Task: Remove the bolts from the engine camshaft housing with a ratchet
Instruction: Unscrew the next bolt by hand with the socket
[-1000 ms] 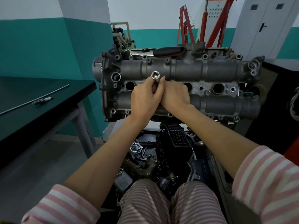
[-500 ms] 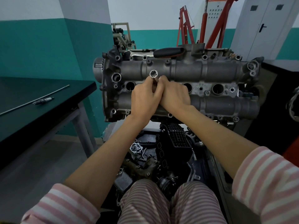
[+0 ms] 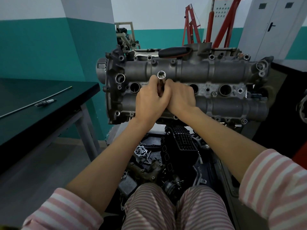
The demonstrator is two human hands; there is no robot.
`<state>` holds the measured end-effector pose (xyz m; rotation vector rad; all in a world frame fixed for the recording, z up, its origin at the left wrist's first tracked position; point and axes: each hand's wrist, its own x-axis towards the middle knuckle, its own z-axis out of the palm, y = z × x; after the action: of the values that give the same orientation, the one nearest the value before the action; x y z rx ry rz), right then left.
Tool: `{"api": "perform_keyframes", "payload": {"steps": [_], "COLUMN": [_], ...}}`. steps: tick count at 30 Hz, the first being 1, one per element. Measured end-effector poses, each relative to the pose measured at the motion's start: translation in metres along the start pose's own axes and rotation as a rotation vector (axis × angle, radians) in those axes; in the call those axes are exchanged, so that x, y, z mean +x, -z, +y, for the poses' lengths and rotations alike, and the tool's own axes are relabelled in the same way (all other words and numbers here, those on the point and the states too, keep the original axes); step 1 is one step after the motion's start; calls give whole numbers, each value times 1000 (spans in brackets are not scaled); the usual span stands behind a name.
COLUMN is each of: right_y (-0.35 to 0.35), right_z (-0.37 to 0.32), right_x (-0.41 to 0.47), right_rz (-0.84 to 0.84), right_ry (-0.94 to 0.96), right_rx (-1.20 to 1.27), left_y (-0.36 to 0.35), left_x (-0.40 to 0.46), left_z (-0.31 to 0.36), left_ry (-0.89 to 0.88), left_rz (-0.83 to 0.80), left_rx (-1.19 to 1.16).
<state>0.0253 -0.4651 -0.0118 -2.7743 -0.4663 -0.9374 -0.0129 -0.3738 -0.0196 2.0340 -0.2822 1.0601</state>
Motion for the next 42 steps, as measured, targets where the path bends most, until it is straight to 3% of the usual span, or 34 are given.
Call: {"api": "perform_keyframes", "payload": {"steps": [22, 31, 42], "right_y": [0, 0, 2], "right_z": [1, 1, 1], "right_x": [-2, -4, -3], "right_rz": [25, 67, 25], "right_ry": [24, 33, 22], "right_rx": [20, 71, 51], "left_y": [-3, -4, -2], "left_x": [0, 4, -2], "left_z": [-4, -4, -3], "left_ry": [-31, 35, -41], "left_rz": [13, -19, -3], "left_rx": [0, 57, 29]}}
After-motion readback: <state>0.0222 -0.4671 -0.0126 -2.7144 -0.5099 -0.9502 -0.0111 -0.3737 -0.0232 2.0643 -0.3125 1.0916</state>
